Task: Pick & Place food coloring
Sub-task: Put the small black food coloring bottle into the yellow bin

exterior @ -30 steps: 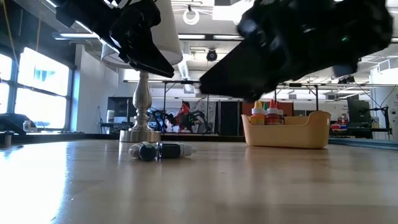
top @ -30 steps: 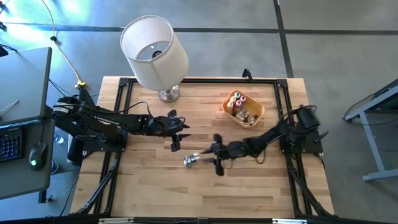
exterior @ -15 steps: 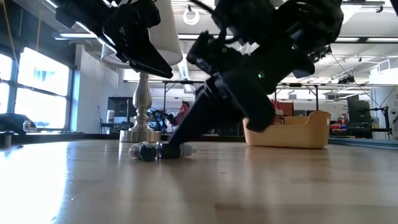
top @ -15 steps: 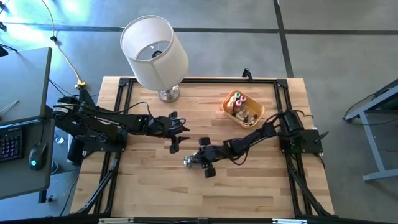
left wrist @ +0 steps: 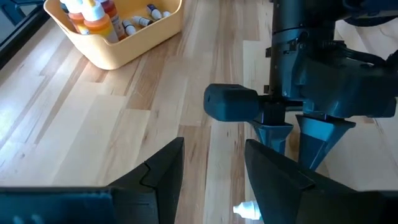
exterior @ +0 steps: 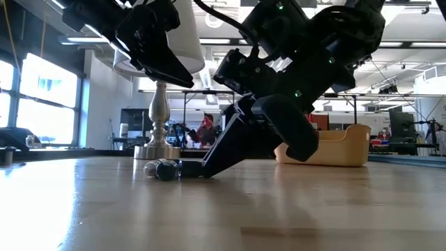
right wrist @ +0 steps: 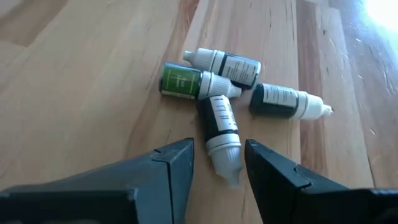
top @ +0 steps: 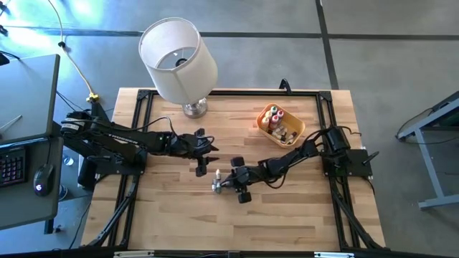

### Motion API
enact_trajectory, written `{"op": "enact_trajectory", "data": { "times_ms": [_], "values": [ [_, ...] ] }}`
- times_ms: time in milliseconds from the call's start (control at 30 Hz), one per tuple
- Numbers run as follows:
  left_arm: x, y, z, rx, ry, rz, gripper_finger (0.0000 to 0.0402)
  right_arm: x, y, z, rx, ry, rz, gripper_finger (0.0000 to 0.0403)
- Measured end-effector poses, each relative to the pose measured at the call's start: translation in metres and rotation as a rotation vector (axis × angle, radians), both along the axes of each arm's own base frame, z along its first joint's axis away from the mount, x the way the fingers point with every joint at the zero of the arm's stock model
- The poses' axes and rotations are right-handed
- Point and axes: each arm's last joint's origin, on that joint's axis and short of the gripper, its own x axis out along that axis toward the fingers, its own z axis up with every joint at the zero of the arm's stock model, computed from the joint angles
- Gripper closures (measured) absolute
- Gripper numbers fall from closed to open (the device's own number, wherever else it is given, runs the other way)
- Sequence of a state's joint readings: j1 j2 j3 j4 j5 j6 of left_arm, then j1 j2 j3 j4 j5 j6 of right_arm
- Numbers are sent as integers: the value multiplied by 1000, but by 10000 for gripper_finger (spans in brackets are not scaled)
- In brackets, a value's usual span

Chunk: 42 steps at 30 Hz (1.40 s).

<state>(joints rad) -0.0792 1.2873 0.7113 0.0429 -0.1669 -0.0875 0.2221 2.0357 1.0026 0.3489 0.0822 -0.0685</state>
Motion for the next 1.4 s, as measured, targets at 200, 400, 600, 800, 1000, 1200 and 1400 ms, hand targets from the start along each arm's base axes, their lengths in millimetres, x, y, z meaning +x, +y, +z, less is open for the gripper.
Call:
{"op": "enact_trajectory", "data": {
  "times_ms": [200, 400, 600, 800, 1000, 1200, 1400],
  "values": [
    [0, 0, 0, 0, -2, 0, 237, 0, 0, 0, 15, -8, 15, 265],
    [0, 0, 1, 0, -9, 0, 237, 0, 1, 1, 25, -18, 27, 265],
    [0, 0, 1, 0, -8, 0, 237, 1, 1, 1, 15, -21, 14, 266],
    [0, 0, 1, 0, -8, 1, 237, 1, 0, 1, -4, -25, -12, 266],
    [0, 0, 1, 0, -8, 1, 237, 0, -1, 0, 13, -9, -11, 297],
    [0, 0, 1, 0, -8, 1, 237, 0, -2, -1, 61, 9, -3, 338],
    [0, 0, 1, 0, -8, 1, 237, 1, -2, 6, 75, -21, -22, 342]
  ]
}}
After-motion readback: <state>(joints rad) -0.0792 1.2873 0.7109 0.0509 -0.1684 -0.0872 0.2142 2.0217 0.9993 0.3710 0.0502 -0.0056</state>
